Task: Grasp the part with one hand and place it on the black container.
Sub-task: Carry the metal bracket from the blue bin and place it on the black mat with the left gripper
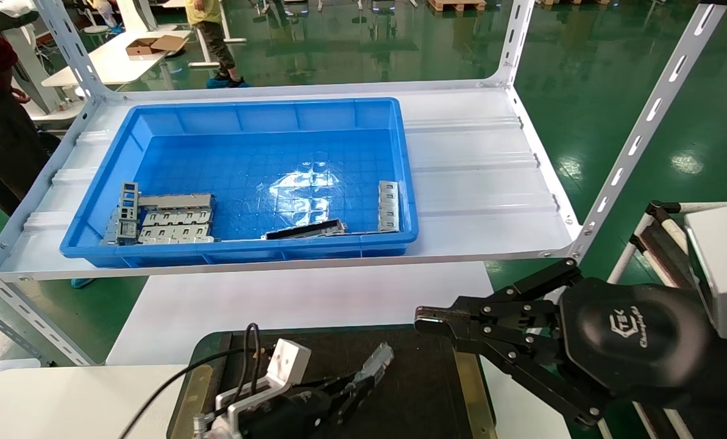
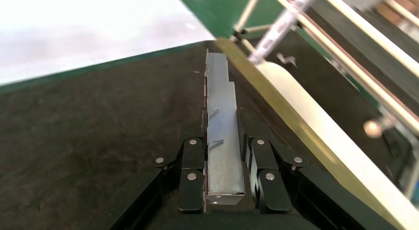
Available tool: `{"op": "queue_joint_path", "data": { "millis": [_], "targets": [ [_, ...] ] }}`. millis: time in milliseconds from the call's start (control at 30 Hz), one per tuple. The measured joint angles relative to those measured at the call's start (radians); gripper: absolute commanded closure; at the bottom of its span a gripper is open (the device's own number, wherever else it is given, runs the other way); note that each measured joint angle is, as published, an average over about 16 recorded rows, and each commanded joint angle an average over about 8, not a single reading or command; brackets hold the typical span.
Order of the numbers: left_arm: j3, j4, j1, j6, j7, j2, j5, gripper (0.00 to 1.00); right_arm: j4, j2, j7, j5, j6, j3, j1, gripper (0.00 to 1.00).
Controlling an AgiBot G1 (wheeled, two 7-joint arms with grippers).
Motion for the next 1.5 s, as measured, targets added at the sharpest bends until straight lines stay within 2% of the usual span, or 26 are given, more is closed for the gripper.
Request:
{"op": "queue_joint_path", "data": {
  "millis": [333,633,1000,1500],
  "targets": [
    [0.051,0.107,0.002,-0.258,-0.142,0.124,0.035,1.00,0.000,0.000,0.000,0.000,0.000,0.000,0.000,1.00],
    [0.090,0.167,0.012,-0.442,-0.212,0.206,0.027,1.00,0.000,0.000,0.000,0.000,0.000,0.000,0.000,1.00],
    [0.139,0.191,0.027,-0.593,-0.219,0.262,-0.017,1.00,0.000,0.000,0.000,0.000,0.000,0.000,0.000,1.00],
    [0.214,0.181,0.021,-0.687,-0.175,0.269,-0.129,1.00,0.000,0.000,0.000,0.000,0.000,0.000,0.000,1.00]
  ]
}}
